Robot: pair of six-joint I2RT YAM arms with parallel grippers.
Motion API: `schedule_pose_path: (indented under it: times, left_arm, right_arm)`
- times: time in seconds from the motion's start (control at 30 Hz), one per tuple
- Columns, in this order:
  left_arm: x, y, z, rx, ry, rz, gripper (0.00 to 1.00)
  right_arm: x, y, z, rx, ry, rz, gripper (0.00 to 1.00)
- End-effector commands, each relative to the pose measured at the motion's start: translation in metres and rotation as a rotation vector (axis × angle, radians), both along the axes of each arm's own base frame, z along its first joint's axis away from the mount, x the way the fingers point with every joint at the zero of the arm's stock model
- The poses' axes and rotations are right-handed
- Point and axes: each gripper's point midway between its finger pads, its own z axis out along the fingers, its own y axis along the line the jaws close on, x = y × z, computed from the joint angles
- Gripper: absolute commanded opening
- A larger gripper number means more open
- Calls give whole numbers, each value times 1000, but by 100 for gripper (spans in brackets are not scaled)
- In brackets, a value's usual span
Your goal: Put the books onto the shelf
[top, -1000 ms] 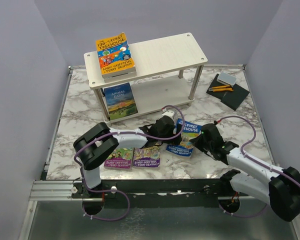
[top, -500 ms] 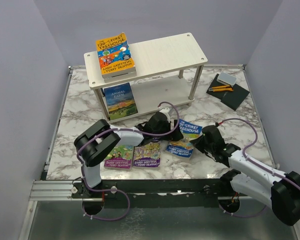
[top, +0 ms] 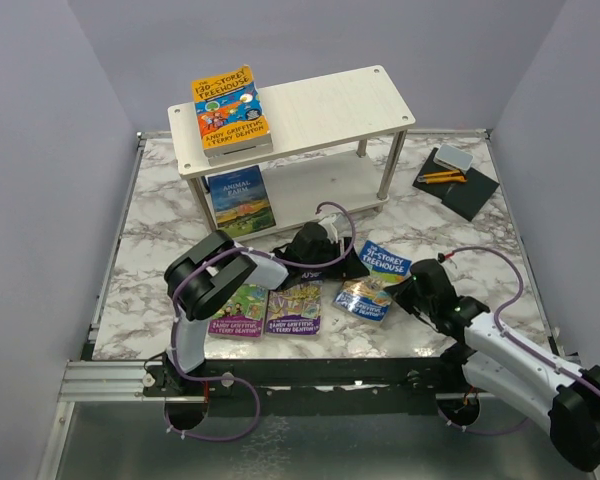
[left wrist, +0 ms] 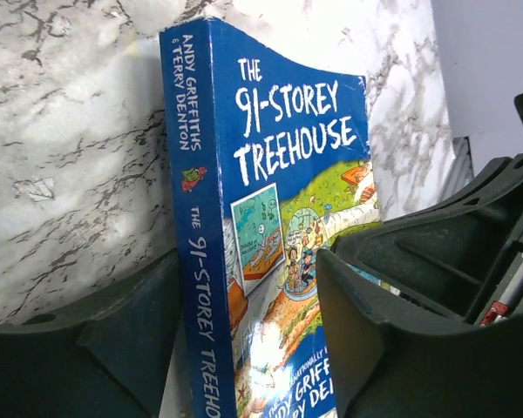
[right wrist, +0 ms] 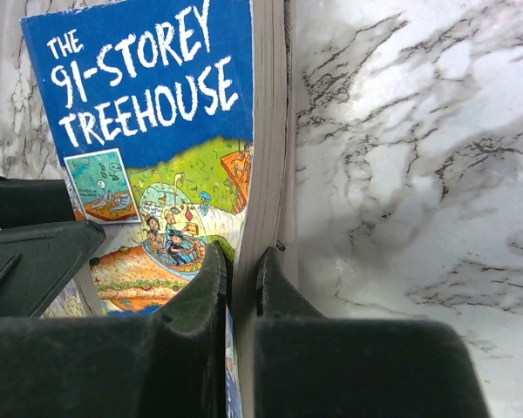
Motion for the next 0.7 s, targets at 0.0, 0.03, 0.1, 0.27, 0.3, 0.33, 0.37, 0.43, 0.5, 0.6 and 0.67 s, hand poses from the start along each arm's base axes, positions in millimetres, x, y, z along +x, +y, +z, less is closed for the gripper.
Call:
schedule_pose_path:
  times: [0.0, 0.03, 0.1, 0.27, 0.3, 0.33, 0.37, 0.43, 0.5, 0.6, 0.67]
  left_arm:
    - [-78, 26, -73, 148, 321, -143, 61]
    - [-79, 25, -71, 138, 325, -149, 56]
    - [-83, 22, -70, 119, 343, -165, 52]
    - [-89, 20, -68, 92, 367, -186, 47]
    - [-90, 20, -68, 91, 372, -186, 45]
    - [-91, 19, -66, 85, 373, -188, 44]
    - [-91, 18, -64, 74, 375, -194, 43]
    - [-93, 13, -58, 44, 377, -210, 42]
    - [-96, 8, -52, 18, 384, -220, 37]
    - [-95, 3, -42, -14, 378, -224, 21]
    - [-94, 1, -35, -33, 376, -220, 8]
  right_arm:
    - [-39, -12, -32, -52, 157, 39, 0]
    - [-39, -12, -31, -49, 153, 37, 0]
    - [-39, -12, -30, -45, 147, 32, 0]
    - [-37, -10, -27, -10, 114, 16, 0]
    - [-37, -10, -26, -2, 106, 15, 0]
    - [-37, -10, -26, 5, 99, 11, 0]
    - [-37, -9, -25, 13, 91, 11, 0]
    - [-36, -8, -22, 30, 72, 11, 0]
    - [-34, -8, -17, 49, 45, 6, 0]
    - [-32, -9, -10, 58, 11, 0, 0]
    - [-32, -10, -6, 60, -4, -3, 0]
